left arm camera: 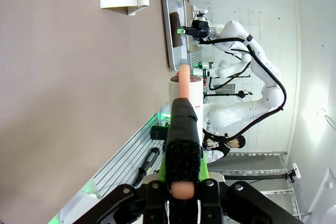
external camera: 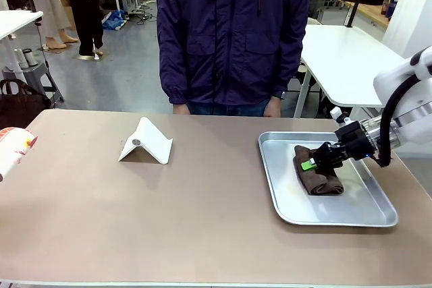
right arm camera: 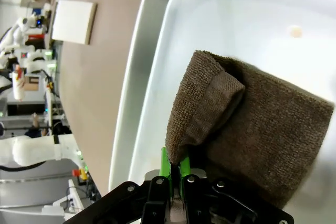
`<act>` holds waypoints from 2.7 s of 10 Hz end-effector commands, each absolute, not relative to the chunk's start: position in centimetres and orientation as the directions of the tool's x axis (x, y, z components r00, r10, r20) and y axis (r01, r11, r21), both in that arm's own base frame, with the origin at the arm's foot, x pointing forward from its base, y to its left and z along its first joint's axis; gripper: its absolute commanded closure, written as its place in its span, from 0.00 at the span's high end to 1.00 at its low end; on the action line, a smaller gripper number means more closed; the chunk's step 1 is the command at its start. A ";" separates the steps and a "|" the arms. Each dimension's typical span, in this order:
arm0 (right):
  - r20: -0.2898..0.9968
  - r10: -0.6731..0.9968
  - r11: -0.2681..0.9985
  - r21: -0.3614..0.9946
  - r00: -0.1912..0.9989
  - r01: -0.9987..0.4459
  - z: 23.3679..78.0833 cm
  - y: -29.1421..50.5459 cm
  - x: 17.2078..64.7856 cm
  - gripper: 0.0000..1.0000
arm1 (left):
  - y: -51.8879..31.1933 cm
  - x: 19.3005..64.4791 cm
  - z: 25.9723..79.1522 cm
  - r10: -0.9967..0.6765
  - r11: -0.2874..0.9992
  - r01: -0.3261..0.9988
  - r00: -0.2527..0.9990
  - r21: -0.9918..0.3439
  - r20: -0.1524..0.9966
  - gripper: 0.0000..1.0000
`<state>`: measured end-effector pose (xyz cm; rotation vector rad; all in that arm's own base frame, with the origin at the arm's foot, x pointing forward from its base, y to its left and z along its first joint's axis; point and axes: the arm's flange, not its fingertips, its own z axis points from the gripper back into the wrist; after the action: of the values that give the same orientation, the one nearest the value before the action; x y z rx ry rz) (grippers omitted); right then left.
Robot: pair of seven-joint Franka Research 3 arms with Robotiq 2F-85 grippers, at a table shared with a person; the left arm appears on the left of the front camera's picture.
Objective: Clean the surface of the table.
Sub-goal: Clean the area not pointed to by the person.
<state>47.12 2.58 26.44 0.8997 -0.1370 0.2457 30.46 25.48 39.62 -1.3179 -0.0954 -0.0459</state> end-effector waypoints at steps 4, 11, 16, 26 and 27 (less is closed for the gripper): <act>0.269 0.217 0.526 0.778 0.939 -0.344 25.9 7.4 48.0 0.00 | 25.5 30.6 40.1 0.037 0.236 0.089 0.994 -0.968 0.100 0.22; 0.235 0.225 0.578 0.749 0.946 -0.324 26.1 7.4 47.9 0.00 | 25.5 30.6 40.1 0.037 0.236 0.089 0.994 -0.968 0.100 0.22; 0.188 0.200 0.682 0.678 0.962 -0.274 27.2 3.4 46.6 0.00 | 25.5 30.6 40.1 0.037 0.236 0.089 0.994 -0.968 0.100 0.22; 0.287 -0.023 0.558 0.799 0.958 -0.226 29.6 -5.5 42.4 0.00 | 25.5 30.6 40.1 0.037 0.236 0.089 0.994 -0.968 0.100 0.22; 0.327 -0.052 0.492 0.831 0.944 -0.261 30.3 -6.2 41.7 0.00 | 25.5 30.6 40.1 0.037 0.236 0.089 0.994 -0.968 0.100 0.22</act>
<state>42.89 -5.58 30.26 0.9629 -0.2577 0.1071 30.48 25.49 39.66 -1.3170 -0.0959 -0.0465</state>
